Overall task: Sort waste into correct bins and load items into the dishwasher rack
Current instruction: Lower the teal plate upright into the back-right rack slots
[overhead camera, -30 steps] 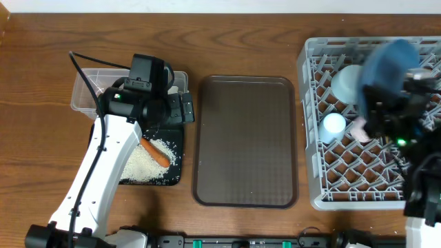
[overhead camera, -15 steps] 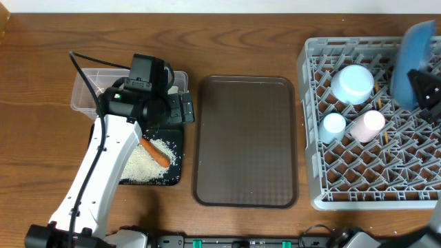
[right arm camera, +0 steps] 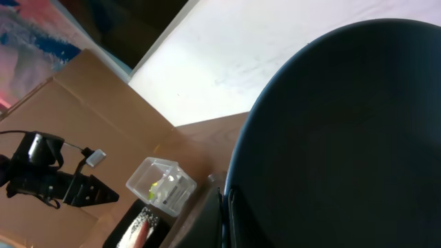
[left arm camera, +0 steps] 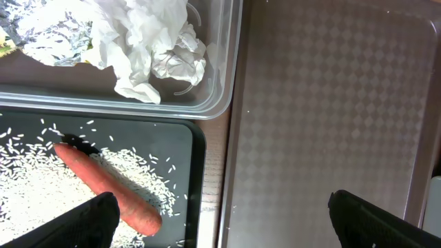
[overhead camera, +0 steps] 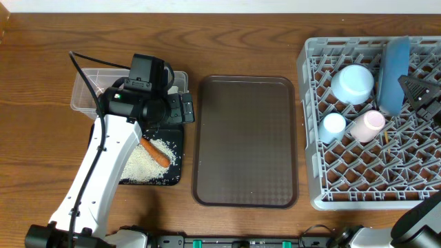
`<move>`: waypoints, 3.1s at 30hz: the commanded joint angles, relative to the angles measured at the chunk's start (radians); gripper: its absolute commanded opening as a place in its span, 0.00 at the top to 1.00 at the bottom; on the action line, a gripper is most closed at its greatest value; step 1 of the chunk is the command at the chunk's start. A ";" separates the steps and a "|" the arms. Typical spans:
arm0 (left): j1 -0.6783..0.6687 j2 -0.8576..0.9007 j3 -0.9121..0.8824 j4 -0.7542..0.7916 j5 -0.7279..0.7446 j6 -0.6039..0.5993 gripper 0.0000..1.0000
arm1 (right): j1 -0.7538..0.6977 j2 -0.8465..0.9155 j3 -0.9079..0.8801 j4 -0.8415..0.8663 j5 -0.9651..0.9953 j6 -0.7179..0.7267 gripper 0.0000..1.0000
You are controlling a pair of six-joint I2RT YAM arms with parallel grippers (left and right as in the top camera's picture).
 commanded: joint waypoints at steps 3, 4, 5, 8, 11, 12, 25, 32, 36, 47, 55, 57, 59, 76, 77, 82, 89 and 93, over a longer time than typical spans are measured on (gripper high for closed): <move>0.004 0.003 -0.008 -0.002 -0.010 0.006 0.00 | -0.032 0.000 0.003 -0.023 0.035 0.022 0.99; 0.004 0.003 -0.008 -0.002 -0.010 0.006 0.00 | -0.041 0.000 0.003 -0.050 0.063 0.023 0.99; 0.004 0.003 -0.008 -0.002 -0.009 0.006 0.00 | -0.051 0.000 0.003 -0.085 0.094 0.024 0.99; 0.004 0.003 -0.008 -0.002 -0.010 0.006 0.00 | -0.081 0.000 0.003 -0.203 0.193 0.026 0.99; 0.004 0.003 -0.008 -0.002 -0.010 0.006 0.00 | -0.116 0.000 0.003 -0.286 0.251 0.026 0.99; 0.004 0.003 -0.008 -0.002 -0.010 0.006 0.00 | -0.127 0.000 0.003 -0.291 0.251 0.027 0.99; 0.004 0.003 -0.008 -0.002 -0.010 0.006 0.00 | -0.107 0.000 0.003 0.084 0.058 0.269 0.99; 0.004 0.003 -0.008 -0.002 -0.010 0.006 0.00 | -0.010 0.000 0.003 0.269 -0.008 0.282 0.99; 0.004 0.003 -0.008 -0.002 -0.009 0.006 0.00 | 0.015 0.002 0.003 0.272 0.005 0.234 0.99; 0.004 0.003 -0.008 -0.002 -0.010 0.006 0.00 | 0.127 0.021 0.003 0.273 0.008 0.121 0.99; 0.004 0.003 -0.008 -0.002 -0.009 0.006 0.00 | 0.140 0.074 0.003 0.283 0.014 0.113 0.99; 0.004 0.003 -0.008 -0.002 -0.010 0.006 0.00 | 0.138 0.105 0.003 0.282 0.005 0.100 0.99; 0.004 0.003 -0.008 -0.002 -0.010 0.006 0.00 | 0.138 0.138 0.003 0.282 -0.003 0.096 0.99; 0.004 0.003 -0.008 -0.002 -0.010 0.006 0.00 | 0.055 0.218 0.003 0.748 -0.007 0.632 0.99; 0.004 0.003 -0.008 -0.002 -0.010 0.006 0.00 | 0.045 0.218 0.003 0.806 0.003 0.697 0.99; 0.004 0.003 -0.008 -0.002 -0.009 0.006 0.00 | -0.021 0.218 0.002 0.866 0.048 0.842 0.99; 0.004 0.003 -0.008 -0.002 -0.010 0.006 0.00 | -0.092 0.219 -0.034 0.767 0.081 0.841 0.99; 0.004 0.003 -0.008 -0.002 -0.010 0.006 0.00 | -0.122 0.219 -0.076 0.760 0.116 0.876 0.99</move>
